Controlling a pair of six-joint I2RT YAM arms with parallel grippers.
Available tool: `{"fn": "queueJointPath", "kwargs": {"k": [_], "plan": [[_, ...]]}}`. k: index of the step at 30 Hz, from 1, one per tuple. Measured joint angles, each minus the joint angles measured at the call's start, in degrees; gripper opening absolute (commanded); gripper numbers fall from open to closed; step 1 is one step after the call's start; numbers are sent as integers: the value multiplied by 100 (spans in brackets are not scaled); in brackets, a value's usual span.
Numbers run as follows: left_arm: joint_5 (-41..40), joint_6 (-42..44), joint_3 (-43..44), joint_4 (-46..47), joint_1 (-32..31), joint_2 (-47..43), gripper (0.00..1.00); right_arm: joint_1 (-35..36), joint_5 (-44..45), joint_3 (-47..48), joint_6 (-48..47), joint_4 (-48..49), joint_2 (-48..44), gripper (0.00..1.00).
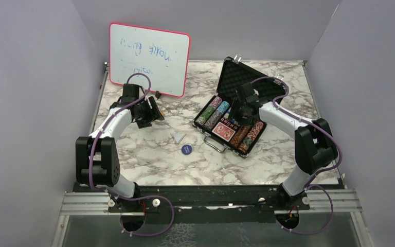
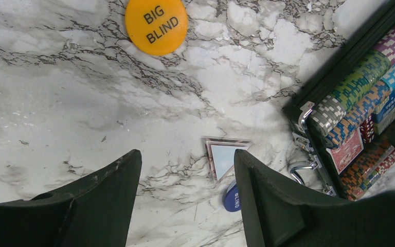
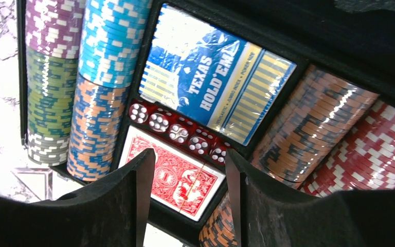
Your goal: Pack up texas hold em set
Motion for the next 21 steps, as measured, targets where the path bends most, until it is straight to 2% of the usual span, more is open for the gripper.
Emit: {"fn": "queueJointPath", "kwargs": {"k": [10, 21], "plan": [[0, 0, 0, -2, 0, 0, 69, 0, -420, 0, 0, 144, 101, 52], [9, 2, 0, 22, 0, 0, 69, 66, -297, 81, -131, 20, 153, 52]]}}
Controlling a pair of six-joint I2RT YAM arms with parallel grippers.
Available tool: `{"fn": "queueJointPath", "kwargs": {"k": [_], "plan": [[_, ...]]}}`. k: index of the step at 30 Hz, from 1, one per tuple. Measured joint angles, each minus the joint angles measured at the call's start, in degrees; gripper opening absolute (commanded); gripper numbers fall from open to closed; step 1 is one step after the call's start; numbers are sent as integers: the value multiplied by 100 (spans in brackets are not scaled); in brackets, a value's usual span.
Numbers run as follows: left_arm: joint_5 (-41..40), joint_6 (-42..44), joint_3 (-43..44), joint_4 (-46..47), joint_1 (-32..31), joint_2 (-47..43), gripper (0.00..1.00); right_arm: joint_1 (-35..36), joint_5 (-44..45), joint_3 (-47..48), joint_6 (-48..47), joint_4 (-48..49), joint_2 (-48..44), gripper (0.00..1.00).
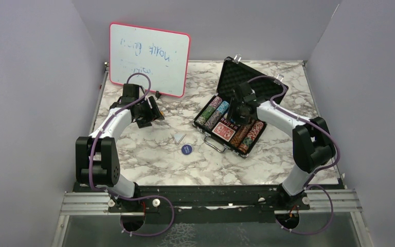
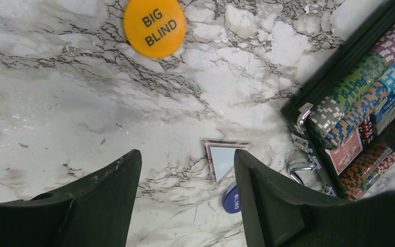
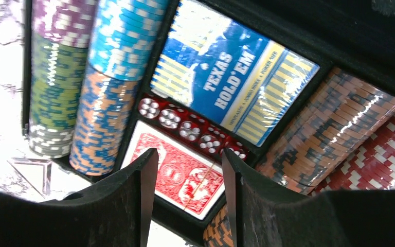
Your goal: Pack up texas hold em set
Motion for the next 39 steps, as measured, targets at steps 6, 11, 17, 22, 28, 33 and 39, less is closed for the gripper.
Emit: {"fn": "queueJointPath", "kwargs": {"k": [6, 11, 17, 22, 28, 33, 39], "plan": [[-7, 2, -122, 96, 0, -162, 69, 699, 490, 590, -326, -125, -70, 58], [-120, 20, -96, 66, 0, -549, 69, 1908, 850, 1294, -741, -107, 127, 66], [-632, 85, 463, -192, 0, -752, 69, 2865, 957, 2321, -1056, -192, 1202, 71], [-1010, 125, 887, -304, 0, -1016, 69, 3067, 957, 2914, -1191, -393, 2050, 78], [-1274, 173, 992, -501, 0, -1368, 69, 3073, 951, 3338, -1338, -529, 2540, 84], [-1314, 199, 994, -673, 0, -1674, 69, 3064, 898, 3738, -1377, -546, 2885, 85], [-1298, 212, 1252, -981, 0, -1884, 69, 3064, 896, 3886, -1392, -750, 3202, 84]]}}
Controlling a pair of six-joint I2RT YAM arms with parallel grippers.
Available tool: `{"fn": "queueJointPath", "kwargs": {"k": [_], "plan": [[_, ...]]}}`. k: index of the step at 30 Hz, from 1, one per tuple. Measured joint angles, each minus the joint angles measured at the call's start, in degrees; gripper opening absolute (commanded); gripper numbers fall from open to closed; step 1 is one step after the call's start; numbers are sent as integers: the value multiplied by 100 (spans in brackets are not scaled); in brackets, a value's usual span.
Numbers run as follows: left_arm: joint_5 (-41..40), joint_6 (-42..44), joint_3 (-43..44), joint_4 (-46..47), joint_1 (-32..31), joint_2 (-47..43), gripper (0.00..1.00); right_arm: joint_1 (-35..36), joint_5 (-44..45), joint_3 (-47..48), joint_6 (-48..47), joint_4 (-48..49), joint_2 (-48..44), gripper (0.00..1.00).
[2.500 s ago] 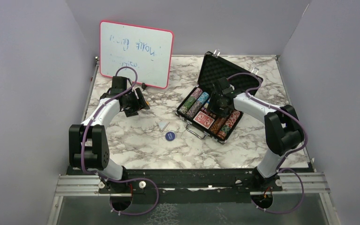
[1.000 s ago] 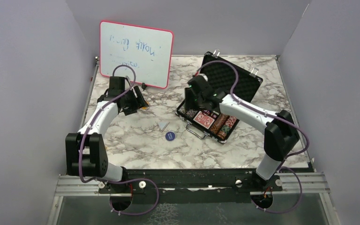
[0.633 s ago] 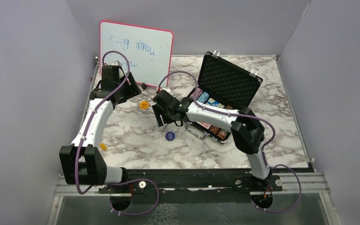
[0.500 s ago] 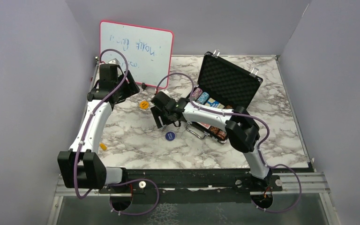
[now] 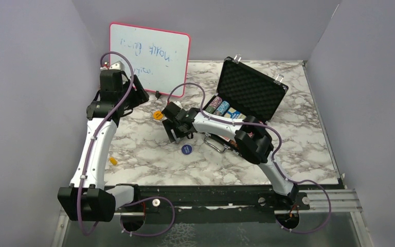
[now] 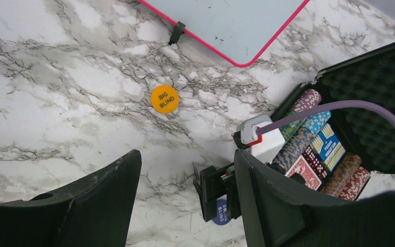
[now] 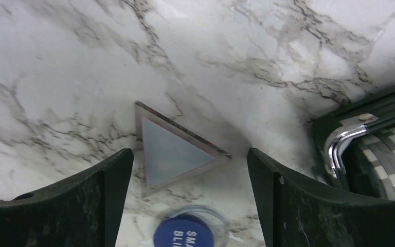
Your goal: Pack up texas hold em set
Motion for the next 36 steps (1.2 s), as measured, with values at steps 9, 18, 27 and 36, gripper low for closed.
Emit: {"fn": "queueJointPath", "kwargs": {"k": [9, 18, 27, 36], "plan": [[284, 42, 385, -151, -37, -55, 69, 0, 13, 85, -37, -199, 96, 59], [345, 111, 476, -229, -37, -50, 69, 0, 46, 103, 2, -227, 101, 53], [267, 205, 734, -400, -103, 188, 69, 0, 485, -627, 109, 24, -811, 53], [22, 308, 927, -535, -334, 719, 69, -221, 1740, -1488, 791, 415, -2651, 53]]}}
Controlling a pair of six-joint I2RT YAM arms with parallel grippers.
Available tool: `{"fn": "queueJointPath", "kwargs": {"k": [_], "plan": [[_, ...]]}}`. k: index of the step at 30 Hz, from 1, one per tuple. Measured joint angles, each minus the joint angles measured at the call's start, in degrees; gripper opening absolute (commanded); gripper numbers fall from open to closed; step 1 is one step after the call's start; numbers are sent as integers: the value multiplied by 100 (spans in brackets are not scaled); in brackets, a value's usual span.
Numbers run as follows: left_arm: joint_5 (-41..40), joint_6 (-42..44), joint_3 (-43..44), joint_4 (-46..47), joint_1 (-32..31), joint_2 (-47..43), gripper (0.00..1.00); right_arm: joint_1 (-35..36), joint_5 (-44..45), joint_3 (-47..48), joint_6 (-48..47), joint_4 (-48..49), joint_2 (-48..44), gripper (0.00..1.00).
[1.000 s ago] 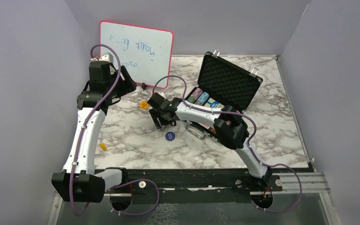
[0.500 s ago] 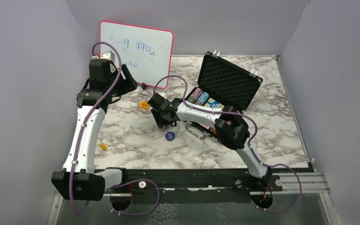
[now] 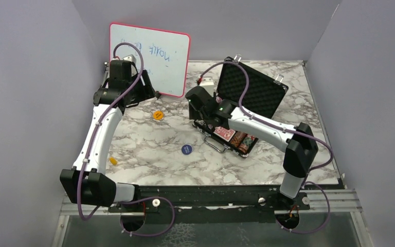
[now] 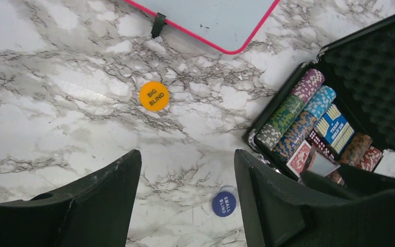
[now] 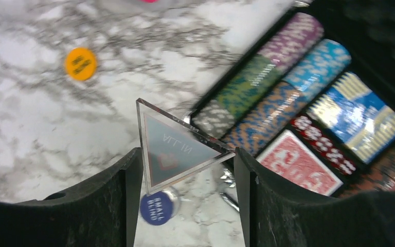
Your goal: Pack up texas hold em set
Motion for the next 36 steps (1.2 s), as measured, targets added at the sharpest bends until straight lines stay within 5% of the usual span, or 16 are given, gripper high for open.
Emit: {"fn": "queueJointPath", "kwargs": {"k": [11, 36], "plan": [[4, 190, 17, 15, -586, 422, 70, -1611, 350, -1375, 1488, -857, -546, 56], [-236, 374, 17, 52, -901, 695, 70, -2321, -37, -1453, 2579, -772, 79, 62]]}}
